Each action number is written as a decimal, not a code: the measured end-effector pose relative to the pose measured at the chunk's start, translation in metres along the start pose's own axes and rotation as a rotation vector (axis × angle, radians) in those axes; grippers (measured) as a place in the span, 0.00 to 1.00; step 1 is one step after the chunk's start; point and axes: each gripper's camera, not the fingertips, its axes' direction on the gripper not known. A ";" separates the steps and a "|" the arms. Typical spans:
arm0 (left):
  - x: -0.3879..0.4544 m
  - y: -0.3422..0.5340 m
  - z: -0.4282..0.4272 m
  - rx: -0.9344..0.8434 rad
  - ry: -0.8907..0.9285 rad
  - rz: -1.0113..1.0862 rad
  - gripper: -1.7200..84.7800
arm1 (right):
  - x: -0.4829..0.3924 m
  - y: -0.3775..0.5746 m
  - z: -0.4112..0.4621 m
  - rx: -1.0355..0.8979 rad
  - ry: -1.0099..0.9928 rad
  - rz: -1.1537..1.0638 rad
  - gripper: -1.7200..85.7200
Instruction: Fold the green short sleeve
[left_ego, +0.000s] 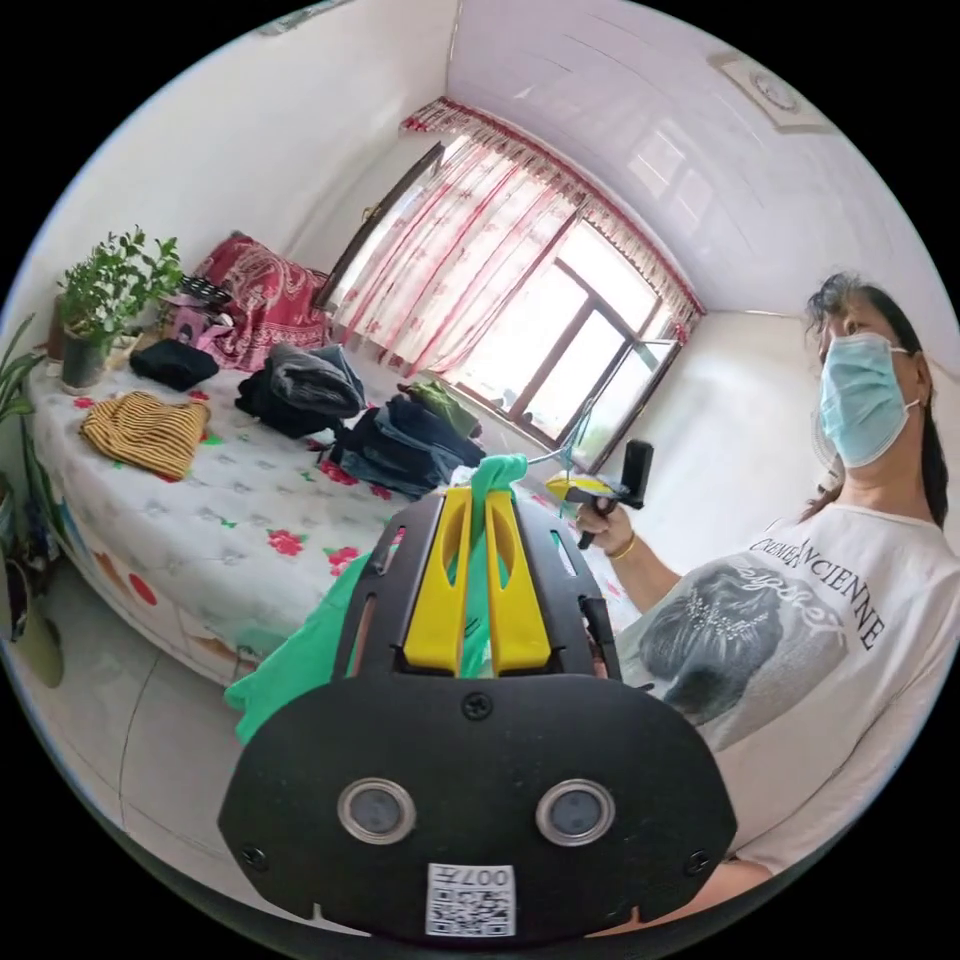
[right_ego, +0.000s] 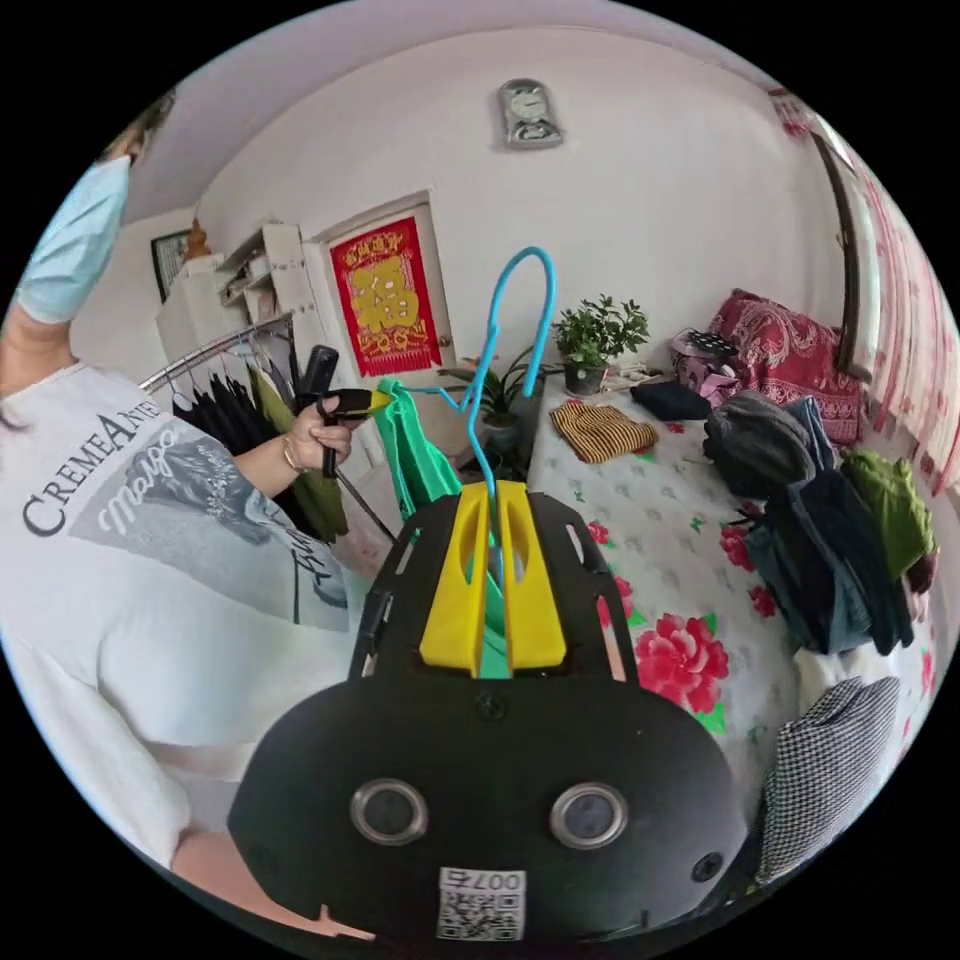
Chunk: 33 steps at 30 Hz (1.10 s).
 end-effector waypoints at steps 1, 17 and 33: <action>-0.017 0.007 0.014 0.012 0.053 -0.020 0.01 | 0.003 0.006 -0.015 0.041 -0.034 0.020 0.02; -0.156 0.087 0.165 -0.147 0.474 0.063 0.02 | -0.020 -0.048 -0.065 0.089 0.238 0.391 0.10; -0.274 0.218 0.193 -0.163 0.270 -0.176 0.01 | 0.009 -0.112 -0.119 0.315 0.226 0.632 0.02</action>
